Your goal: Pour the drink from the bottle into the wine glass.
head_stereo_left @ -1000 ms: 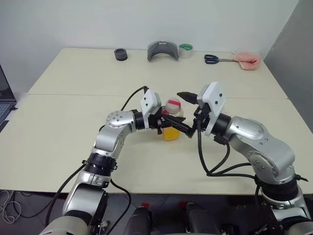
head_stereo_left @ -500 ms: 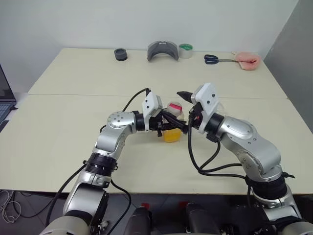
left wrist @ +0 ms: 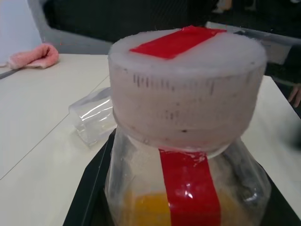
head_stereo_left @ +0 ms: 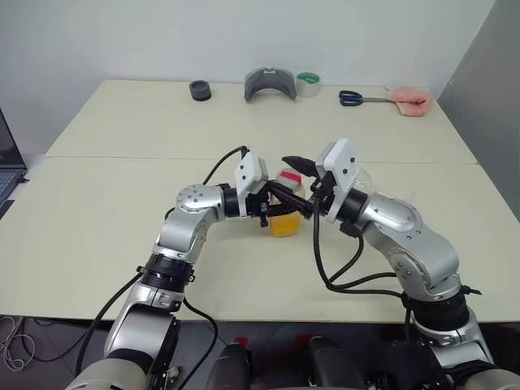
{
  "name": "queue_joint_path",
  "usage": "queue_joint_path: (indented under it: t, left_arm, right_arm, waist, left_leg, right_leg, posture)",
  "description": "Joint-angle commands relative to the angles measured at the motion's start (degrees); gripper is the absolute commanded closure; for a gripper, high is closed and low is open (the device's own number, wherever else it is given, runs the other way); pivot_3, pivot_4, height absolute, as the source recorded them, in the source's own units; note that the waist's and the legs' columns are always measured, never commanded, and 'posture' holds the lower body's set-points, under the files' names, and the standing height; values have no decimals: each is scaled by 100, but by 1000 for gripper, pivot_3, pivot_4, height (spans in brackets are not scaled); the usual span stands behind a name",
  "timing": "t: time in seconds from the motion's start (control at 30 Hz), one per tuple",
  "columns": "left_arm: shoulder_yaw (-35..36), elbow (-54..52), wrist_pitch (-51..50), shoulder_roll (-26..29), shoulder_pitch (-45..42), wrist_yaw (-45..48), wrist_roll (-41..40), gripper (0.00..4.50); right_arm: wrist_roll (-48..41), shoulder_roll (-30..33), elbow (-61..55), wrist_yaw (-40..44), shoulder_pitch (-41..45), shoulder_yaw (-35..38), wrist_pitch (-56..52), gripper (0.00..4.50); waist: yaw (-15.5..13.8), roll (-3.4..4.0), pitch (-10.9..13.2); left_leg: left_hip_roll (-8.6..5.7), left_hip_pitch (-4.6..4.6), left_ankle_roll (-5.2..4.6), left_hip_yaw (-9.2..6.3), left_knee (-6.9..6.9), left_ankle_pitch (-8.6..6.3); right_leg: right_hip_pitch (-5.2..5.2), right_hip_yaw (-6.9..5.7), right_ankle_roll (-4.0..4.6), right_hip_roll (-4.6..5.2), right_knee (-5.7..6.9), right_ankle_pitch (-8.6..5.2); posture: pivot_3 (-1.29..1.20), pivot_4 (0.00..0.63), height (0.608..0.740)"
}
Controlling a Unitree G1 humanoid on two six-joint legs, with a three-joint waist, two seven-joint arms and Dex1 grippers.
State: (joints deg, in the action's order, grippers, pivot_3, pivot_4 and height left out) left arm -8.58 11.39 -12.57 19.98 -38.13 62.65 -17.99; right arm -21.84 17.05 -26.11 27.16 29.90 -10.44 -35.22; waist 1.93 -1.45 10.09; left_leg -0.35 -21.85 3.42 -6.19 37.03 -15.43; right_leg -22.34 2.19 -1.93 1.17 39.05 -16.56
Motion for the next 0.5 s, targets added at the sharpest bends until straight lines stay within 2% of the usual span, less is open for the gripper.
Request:
queue_joint_path:
  t: [0.03, 0.47, 0.5]
  left_arm:
    - [161, -161, -22, -23, -125, -45, -151, 2679]
    - [145, -223, -63, 11, -133, -47, -124, 2679]
    - [142, -230, -64, 11, -128, -48, -123, 2679]
  right_arm:
    - [35, -112, -95, -94, -83, 73, 159, 1599]
    - [236, -178, -138, -141, -135, -69, -15, 1599]
    - [253, -181, -133, -136, -131, -68, 0, 1778]
  waist:
    - [-1, 0, 0]
    - [-1, 1, 0]
    - [-1, 1, 0]
  left_leg:
    - [0, 0, 0, -1, 0, 0]
    - [-1, 0, 0, -1, 0, 0]
    - [-1, 0, 0, -1, 0, 0]
  right_leg:
    - [0, -1, 0, 0, 0, 0]
    - [0, 0, 0, 0, 0, 0]
    - [0, 0, 0, 0, 0, 0]
  posture:
    - [0, 150, 740]
    - [0, 150, 740]
    - [0, 150, 740]
